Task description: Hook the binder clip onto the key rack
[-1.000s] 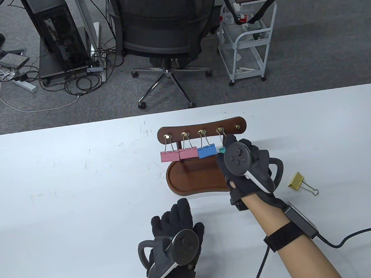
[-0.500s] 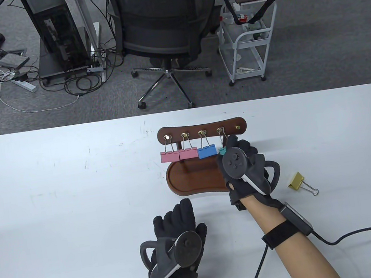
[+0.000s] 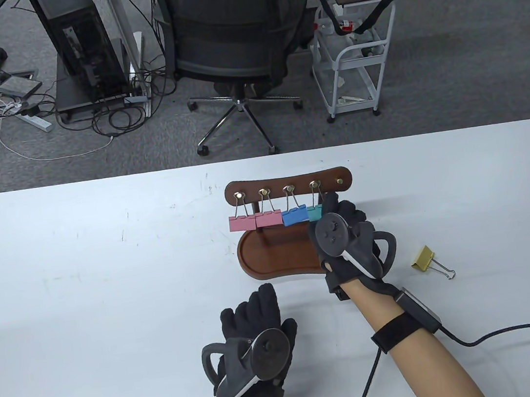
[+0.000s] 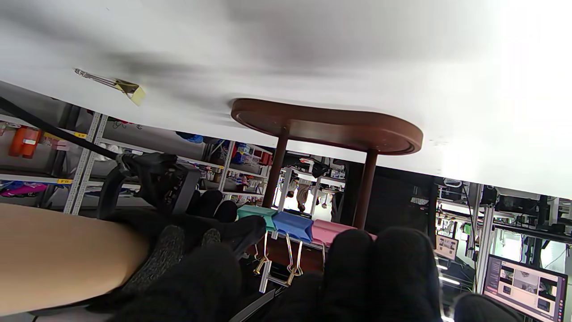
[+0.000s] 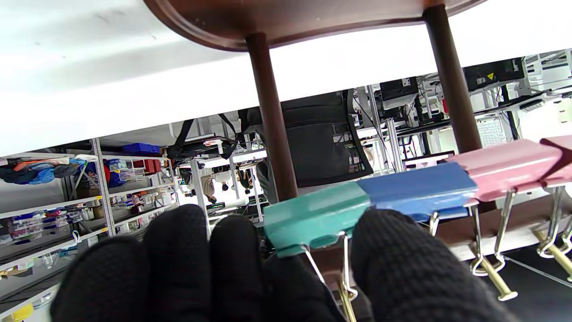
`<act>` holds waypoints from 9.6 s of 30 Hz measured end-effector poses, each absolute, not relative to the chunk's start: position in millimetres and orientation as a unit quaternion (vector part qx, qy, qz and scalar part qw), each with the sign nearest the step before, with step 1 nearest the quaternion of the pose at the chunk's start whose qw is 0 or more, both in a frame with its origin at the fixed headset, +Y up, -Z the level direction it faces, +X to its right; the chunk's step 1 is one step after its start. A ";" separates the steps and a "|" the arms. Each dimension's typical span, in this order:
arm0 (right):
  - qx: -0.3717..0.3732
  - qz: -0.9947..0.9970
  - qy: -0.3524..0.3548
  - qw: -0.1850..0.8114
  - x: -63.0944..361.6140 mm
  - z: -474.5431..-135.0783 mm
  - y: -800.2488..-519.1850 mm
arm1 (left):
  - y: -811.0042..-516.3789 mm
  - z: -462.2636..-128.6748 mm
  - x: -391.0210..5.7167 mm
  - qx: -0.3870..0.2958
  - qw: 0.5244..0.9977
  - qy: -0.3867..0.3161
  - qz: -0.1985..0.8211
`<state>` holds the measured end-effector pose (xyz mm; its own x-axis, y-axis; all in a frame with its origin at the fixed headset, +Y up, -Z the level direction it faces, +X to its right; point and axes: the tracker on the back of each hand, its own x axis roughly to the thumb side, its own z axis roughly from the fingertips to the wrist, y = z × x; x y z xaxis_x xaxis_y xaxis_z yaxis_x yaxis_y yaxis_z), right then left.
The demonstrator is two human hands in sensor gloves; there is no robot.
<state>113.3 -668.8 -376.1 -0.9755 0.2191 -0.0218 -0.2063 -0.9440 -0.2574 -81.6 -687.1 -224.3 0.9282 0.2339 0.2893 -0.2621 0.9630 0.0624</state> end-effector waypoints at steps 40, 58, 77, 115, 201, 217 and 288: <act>-0.021 0.987 -0.078 0.142 235.4 -299.2 -648.8 | -687.5 -222.6 -85.1 0.057 0.980 -0.143 0.129; -0.105 0.981 0.047 0.158 307.0 -330.3 -728.5 | -687.4 -221.9 -84.1 0.056 0.979 -0.148 0.129; -0.133 0.983 0.066 0.107 298.6 -351.2 -763.7 | -687.6 -222.8 -83.9 0.049 0.979 -0.148 0.129; 0.042 0.994 -0.027 0.100 241.1 -301.7 -704.8 | -689.4 -223.4 -80.0 0.039 0.977 -0.166 0.131; 0.135 0.946 -0.127 0.265 211.7 -219.1 -661.2 | -685.5 -209.4 -61.4 0.133 0.876 -0.393 0.247; 0.038 0.967 -0.121 0.219 228.7 -224.5 -684.2 | -685.1 -211.6 -66.2 0.149 0.891 -0.358 0.236; 0.055 0.970 -0.051 0.230 208.5 -222.9 -701.6 | -605.8 -344.5 20.4 0.193 0.963 -0.123 0.138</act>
